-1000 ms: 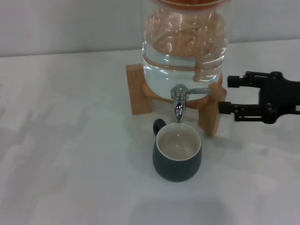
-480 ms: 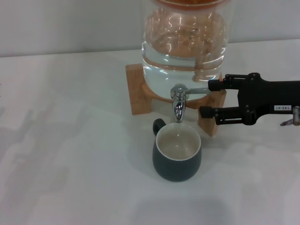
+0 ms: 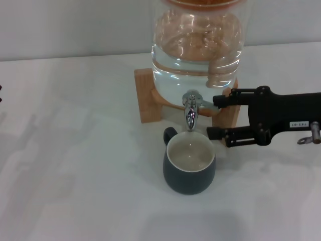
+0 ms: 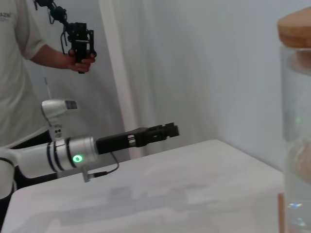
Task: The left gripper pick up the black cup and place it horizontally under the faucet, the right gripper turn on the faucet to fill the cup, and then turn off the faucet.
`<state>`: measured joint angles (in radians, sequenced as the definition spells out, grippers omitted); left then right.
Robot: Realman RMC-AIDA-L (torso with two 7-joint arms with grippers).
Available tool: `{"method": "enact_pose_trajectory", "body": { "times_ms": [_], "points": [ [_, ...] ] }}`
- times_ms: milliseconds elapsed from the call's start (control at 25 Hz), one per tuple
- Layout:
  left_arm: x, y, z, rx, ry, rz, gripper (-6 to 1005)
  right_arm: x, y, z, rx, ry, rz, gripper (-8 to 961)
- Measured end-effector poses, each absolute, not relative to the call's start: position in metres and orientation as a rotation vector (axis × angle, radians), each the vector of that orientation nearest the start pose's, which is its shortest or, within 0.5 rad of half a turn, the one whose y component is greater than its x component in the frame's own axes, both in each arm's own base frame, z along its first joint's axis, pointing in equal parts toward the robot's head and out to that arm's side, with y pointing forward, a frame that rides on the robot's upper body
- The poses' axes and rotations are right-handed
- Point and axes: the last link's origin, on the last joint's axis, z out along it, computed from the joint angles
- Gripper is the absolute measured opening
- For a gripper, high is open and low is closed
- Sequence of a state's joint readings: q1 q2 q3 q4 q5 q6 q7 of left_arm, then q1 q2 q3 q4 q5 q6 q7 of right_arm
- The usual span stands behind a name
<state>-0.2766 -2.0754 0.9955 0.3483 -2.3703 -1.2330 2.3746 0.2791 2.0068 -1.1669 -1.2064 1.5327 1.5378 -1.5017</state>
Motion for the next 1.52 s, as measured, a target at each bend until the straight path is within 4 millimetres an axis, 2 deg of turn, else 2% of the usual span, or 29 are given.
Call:
{"method": "enact_pose_trajectory", "body": {
  "times_ms": [1080, 1520],
  "points": [
    [-0.345, 0.312, 0.028, -1.720, -0.679, -0.918, 845, 0.209, 0.302, 0.044, -2.792, 0.374, 0.738, 766],
    [-0.343, 0.313, 0.030, -1.718, -0.669, -0.929, 845, 0.234, 0.300, 0.077, -2.616, 0.450, 0.767, 766]
  ]
}}
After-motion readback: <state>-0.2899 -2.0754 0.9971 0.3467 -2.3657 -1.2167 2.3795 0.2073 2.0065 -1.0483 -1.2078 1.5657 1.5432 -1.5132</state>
